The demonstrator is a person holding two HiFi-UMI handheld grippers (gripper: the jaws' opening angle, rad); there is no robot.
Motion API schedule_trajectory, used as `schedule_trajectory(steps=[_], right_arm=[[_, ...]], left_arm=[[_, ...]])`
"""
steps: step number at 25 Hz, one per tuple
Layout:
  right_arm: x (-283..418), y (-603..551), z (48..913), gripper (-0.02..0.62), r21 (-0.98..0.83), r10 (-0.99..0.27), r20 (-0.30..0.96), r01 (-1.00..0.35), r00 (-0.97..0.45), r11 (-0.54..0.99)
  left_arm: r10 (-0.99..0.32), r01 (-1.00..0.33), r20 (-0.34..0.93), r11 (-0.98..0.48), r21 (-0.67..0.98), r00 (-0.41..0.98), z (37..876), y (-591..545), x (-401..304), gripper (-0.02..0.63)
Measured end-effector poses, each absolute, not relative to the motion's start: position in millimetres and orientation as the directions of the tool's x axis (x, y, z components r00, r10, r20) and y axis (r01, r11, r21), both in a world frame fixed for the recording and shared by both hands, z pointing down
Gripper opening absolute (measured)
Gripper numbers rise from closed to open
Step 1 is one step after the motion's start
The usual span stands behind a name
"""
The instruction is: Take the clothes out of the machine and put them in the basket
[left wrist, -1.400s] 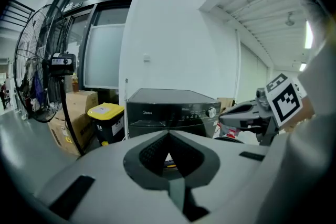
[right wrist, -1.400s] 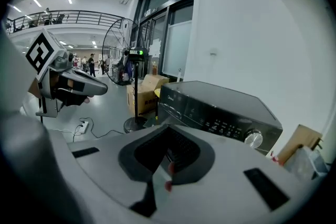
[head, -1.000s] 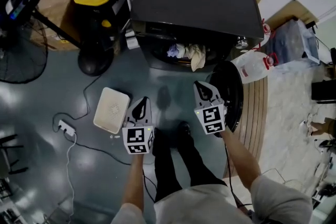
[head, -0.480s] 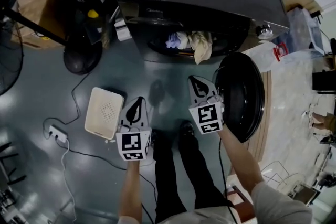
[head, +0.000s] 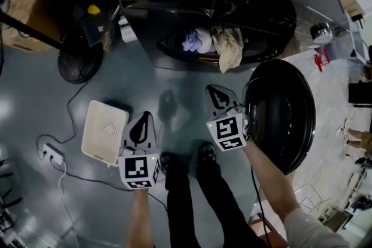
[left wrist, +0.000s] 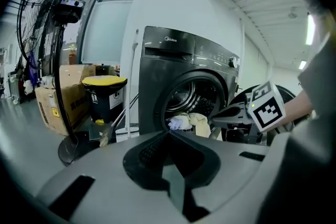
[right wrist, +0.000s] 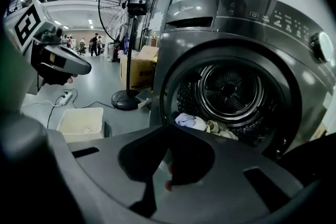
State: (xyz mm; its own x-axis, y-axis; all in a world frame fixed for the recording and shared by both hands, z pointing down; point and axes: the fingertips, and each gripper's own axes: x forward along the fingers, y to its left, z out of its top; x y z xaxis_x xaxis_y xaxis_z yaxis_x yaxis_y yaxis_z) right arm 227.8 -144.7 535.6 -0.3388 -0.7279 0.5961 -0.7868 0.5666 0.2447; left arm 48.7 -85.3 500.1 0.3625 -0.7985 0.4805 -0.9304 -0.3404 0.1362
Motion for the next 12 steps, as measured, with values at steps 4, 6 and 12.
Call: schedule_trajectory(steps=[4,6,12], right_arm=[[238,-162,569,0.023,0.293,-0.733,0.603,-0.768,-0.314,0.57],[243,-173,585,0.023,0.344,-0.742,0.606,-0.745,-0.289,0.571],[244,-211,623,0.025,0.547,-0.765,0.607,-0.585,-0.215,0.599]], left_arm=[[-0.8,-0.925,0.467,-0.356,0.133,0.375,526,-91,62,0.018],[-0.782,-0.922,0.493,-0.363,0.136,0.381,542,-86,67,0.018],[-0.774,-0.919,0.501,-0.366,0.145,0.387,563,-90,77,0.018]])
